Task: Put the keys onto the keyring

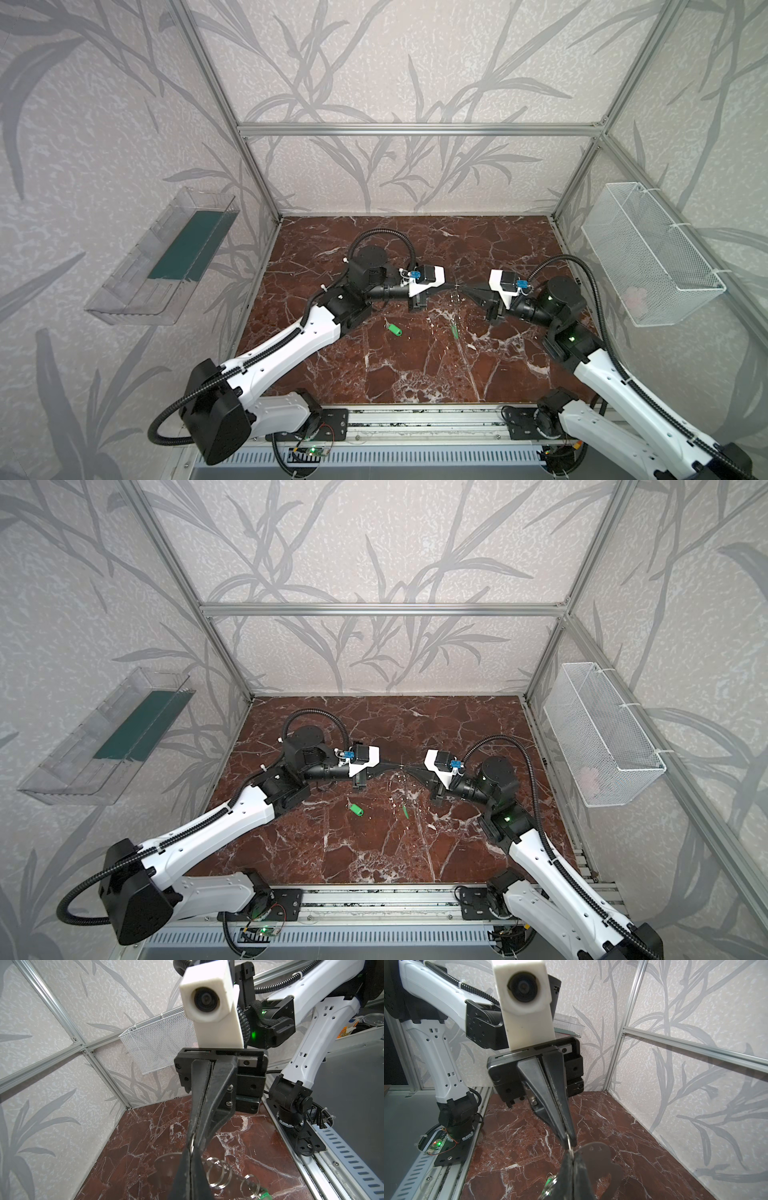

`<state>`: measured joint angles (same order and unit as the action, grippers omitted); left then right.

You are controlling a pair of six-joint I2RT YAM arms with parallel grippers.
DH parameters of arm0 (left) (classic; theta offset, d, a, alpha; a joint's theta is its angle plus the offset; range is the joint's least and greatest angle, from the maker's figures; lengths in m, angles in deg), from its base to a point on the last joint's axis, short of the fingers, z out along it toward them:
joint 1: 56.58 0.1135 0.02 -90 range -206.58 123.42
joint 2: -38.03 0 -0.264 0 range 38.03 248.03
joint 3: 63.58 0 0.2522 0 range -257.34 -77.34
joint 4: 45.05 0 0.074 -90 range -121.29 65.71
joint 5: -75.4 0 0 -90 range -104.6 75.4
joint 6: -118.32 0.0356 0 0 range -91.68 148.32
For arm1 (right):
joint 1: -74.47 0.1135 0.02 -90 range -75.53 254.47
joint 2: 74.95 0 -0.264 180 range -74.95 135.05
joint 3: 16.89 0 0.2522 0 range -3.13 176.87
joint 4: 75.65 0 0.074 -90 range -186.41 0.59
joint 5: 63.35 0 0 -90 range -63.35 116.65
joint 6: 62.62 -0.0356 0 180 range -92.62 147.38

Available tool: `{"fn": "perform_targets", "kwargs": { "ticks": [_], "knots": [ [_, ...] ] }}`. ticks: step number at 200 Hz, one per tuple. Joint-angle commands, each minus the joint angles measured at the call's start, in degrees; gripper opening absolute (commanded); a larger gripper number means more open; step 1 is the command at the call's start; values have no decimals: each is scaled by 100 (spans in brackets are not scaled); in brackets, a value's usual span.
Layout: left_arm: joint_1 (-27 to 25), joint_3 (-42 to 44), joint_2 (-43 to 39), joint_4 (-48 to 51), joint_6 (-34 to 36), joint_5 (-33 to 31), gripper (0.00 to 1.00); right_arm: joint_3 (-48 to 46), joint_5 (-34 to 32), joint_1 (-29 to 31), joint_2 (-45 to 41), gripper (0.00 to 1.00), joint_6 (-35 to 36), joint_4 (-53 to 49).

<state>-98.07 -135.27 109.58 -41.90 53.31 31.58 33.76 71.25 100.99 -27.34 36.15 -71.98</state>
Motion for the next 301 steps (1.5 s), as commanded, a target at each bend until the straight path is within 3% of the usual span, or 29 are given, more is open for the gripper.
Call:
{"fn": "perform_targets", "kwargs": {
  "ticks": [1, 16, 44, 201, 301],
  "knots": [
    [18, -288, 17, 676, 405, -367, 13, 166, -102, 25, -129, 0, 283, -269],
    [13, -495, 22, 1206, 676, -537, 20, 277, -177, 28, -138, 0, 465, -665],
    [-1, -751, 16, 1806, 1014, -817, 24, 381, -239, 28, -121, 0, 608, -959],
    [-442, -1270, 251, 2689, 1650, -1442, 26, 459, -175, 87, 112, 0, 740, -1121],
    [-616, -1625, 540, 3089, 1948, -1753, 13, 494, -144, 107, 169, 0, 873, -1248]
  ]
}}
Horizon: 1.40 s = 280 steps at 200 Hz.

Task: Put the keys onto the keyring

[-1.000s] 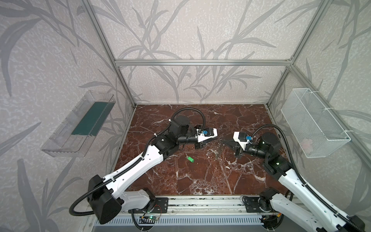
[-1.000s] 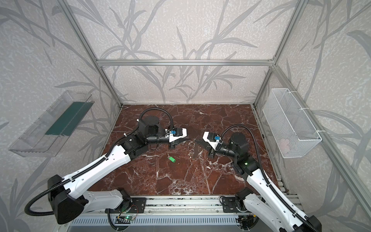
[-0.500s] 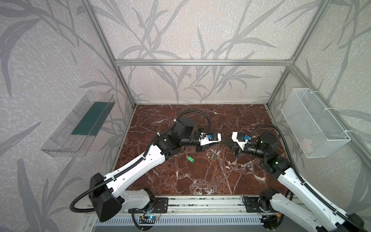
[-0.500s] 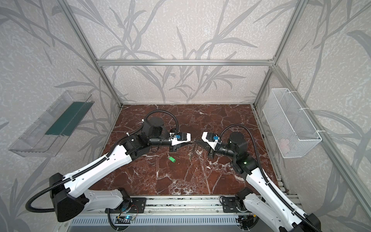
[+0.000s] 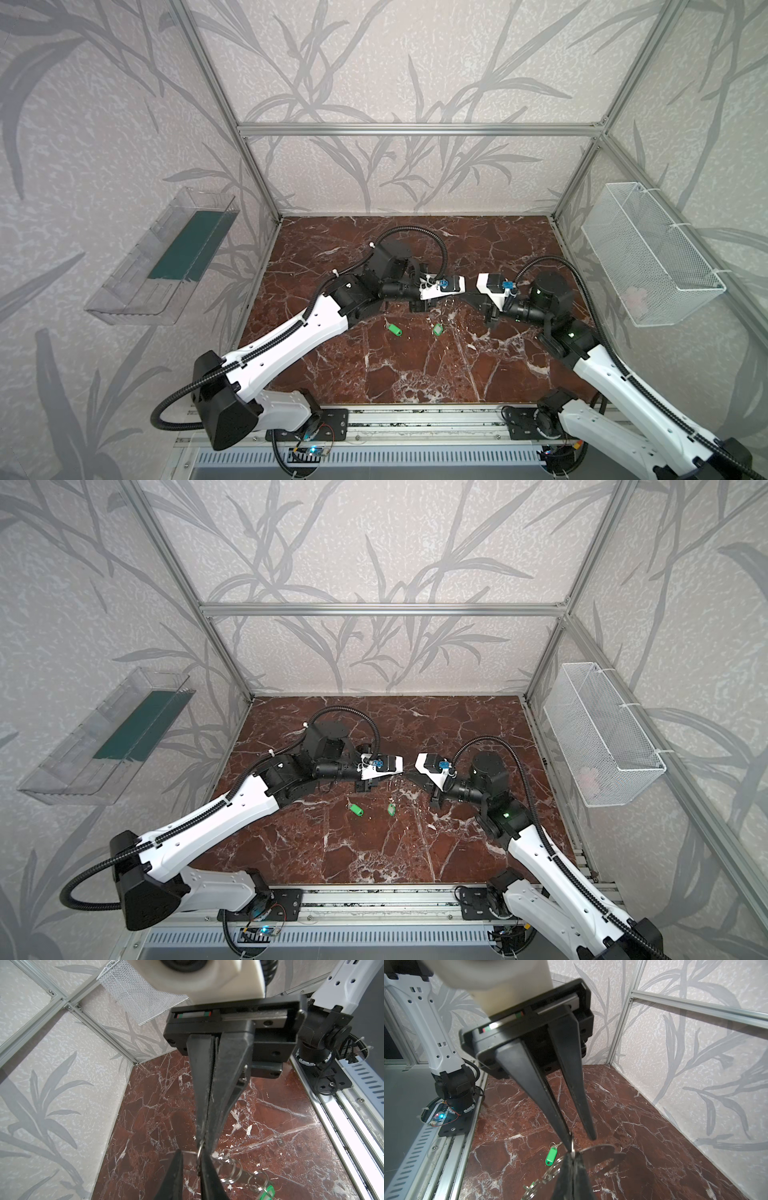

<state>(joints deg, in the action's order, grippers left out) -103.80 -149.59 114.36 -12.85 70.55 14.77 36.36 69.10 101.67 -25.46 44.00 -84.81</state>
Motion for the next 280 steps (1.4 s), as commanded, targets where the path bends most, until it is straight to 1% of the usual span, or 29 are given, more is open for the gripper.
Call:
{"fn": "perform_targets", "kwargs": {
  "ticks": [1, 13, 51, 79, 103, 165, 176, 194, 203, 231, 280],
  "knots": [
    [-47, -198, 63, 185, 223, -67, 13, 235, 70, 40, -19, 0, 88, 33],
    [-52, -227, 89, 202, 230, -80, 11, 235, 70, 39, -19, 0, 105, 15],
    [-52, -281, 154, 299, 243, -172, 11, 222, 34, 38, -45, 0, 133, 23],
    [-50, -281, 170, 333, 251, -159, 7, 218, 43, 35, -52, 0, 137, 56],
    [-50, -227, 164, 263, 189, -207, 10, 201, 26, 37, -71, 0, 138, 82],
    [-18, -143, 128, 221, 117, -300, 8, 170, 99, 39, -98, 0, 152, 117],
    [-8, -113, 105, 165, 53, -298, 10, 165, 118, 39, -107, 0, 151, 129],
    [58, -90, 51, 120, -52, -185, 22, 148, 130, 34, -120, 0, 148, 129],
    [99, -87, 25, 117, -101, -107, 25, 148, 123, 35, -116, 0, 148, 120],
    [214, -37, -80, 215, -49, 135, 25, 138, 87, 39, -116, 0, 149, 112],
    [230, -43, -69, 372, 103, 270, 23, 155, 100, 35, -73, 0, 133, 135]
  ]
}}
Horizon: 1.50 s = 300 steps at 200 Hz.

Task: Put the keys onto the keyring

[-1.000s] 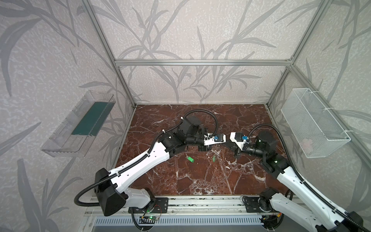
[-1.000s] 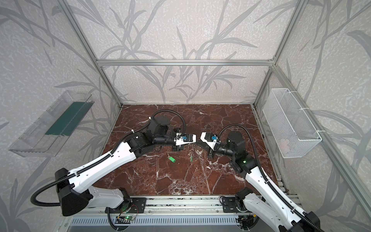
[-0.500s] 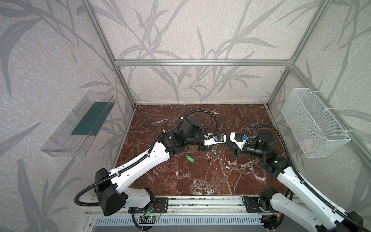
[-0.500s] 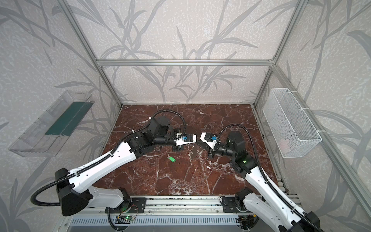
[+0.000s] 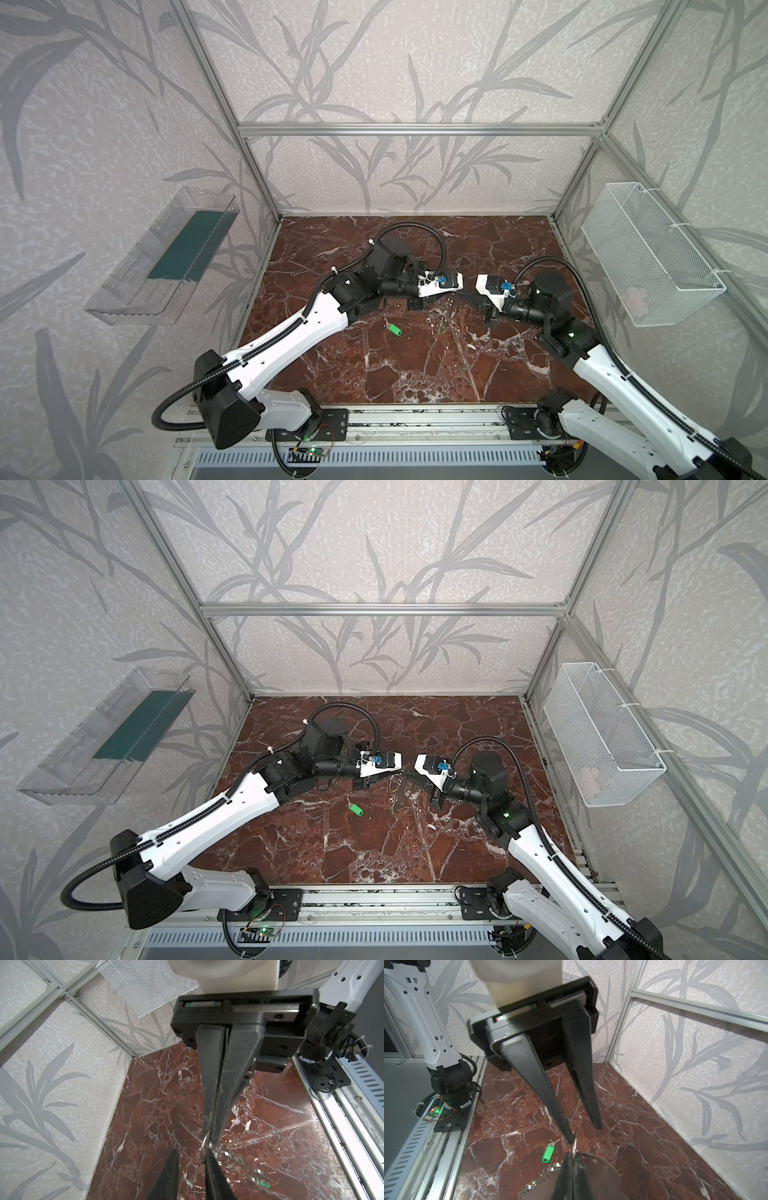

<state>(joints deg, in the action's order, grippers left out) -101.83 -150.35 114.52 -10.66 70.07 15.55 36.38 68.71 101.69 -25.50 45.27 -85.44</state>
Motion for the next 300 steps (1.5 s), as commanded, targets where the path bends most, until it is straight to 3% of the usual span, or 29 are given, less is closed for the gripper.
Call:
{"fn": "perform_targets", "kwargs": {
  "ticks": [1, 102, 152, 182, 198, 230, 300],
  "knots": [
    [29, 28, -87, 153, 150, 196, 23, 149, 142, 35, -68, 0, 5, 200],
    [9, -64, 80, 98, 153, 507, 11, 171, 188, 37, -36, 0, -19, 245],
    [-1, -15, 93, 19, 107, 644, 0, 119, 138, 31, -14, 0, -68, 349],
    [61, 174, 13, -239, -149, 582, 0, 16, -118, 37, -65, 0, -178, 437],
    [191, 333, -83, -444, -370, 591, 0, -106, -401, 37, -155, 12, -197, 461],
    [527, 658, -385, -820, -916, 894, 0, -312, -711, 28, -399, 26, -302, 411],
    [641, 1155, -918, -1159, -1472, 1398, 0, -501, -417, 215, -567, 29, -580, 516]
  ]
}}
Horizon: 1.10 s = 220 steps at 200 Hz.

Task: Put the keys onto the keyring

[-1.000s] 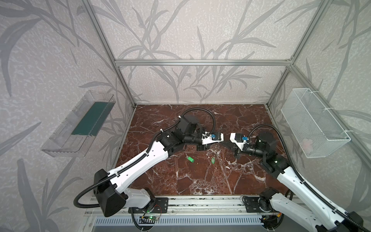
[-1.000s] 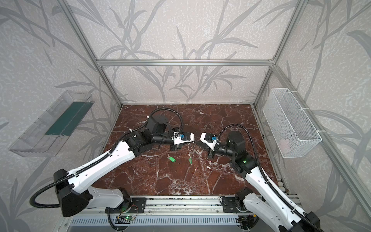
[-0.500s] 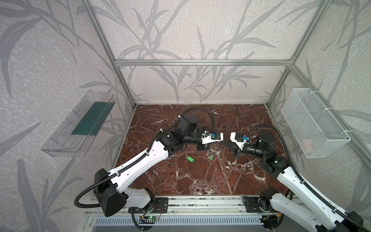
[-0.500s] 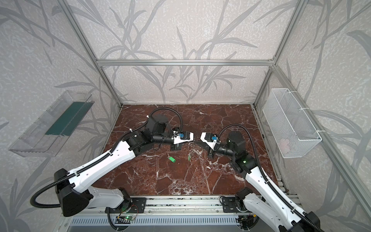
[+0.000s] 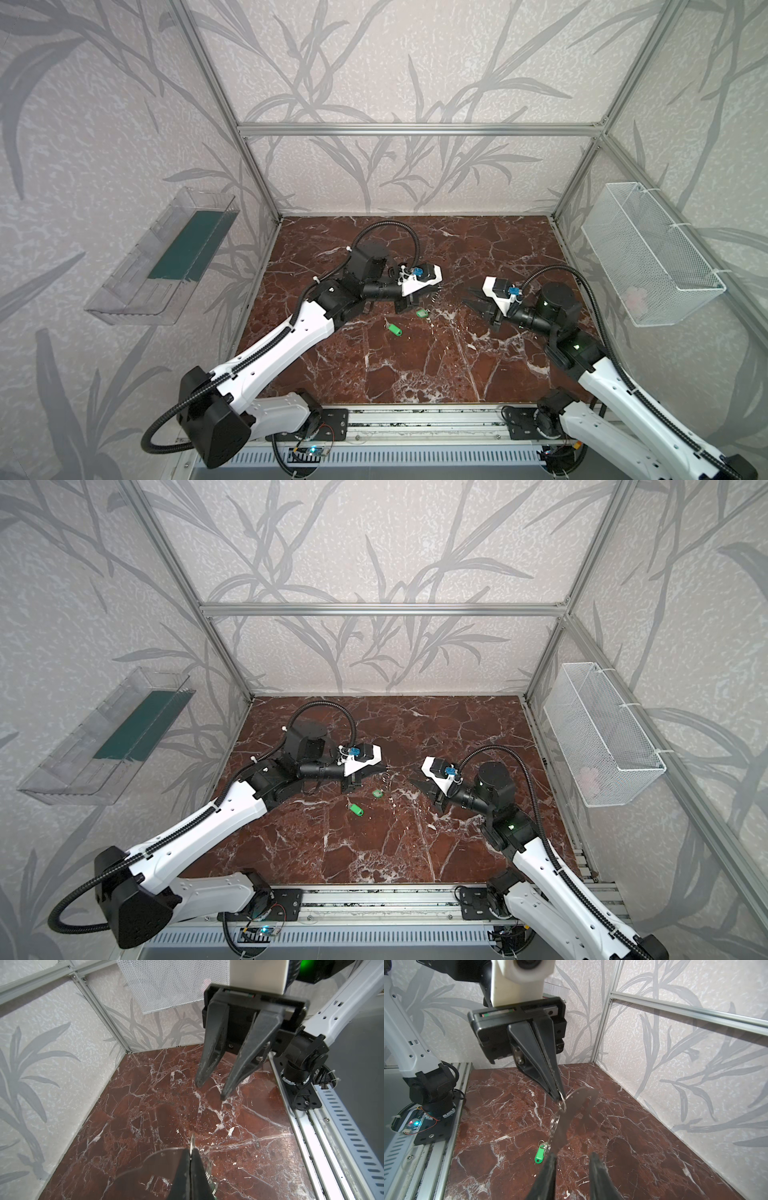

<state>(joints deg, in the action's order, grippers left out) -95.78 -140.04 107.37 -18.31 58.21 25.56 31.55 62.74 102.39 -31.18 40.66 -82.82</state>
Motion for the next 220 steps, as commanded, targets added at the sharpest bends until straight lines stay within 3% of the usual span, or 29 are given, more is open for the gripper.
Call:
{"fn": "perform_targets", "kwargs": {
  "ticks": [1, 59, 97, 220],
  "knots": [
    [35, 129, -207, -402, -288, 405, 0, -16, 192, 148, 10, 29, -117, 263],
    [29, 71, -167, -426, -89, 681, 0, 242, 737, 374, 354, 23, -191, 756],
    [28, -100, -114, -33, 252, 764, 0, 377, 649, 446, 492, 18, -68, 763],
    [-40, -340, -4, 244, 618, 828, 0, 573, 684, 532, 782, 15, 68, 617]
  ]
}}
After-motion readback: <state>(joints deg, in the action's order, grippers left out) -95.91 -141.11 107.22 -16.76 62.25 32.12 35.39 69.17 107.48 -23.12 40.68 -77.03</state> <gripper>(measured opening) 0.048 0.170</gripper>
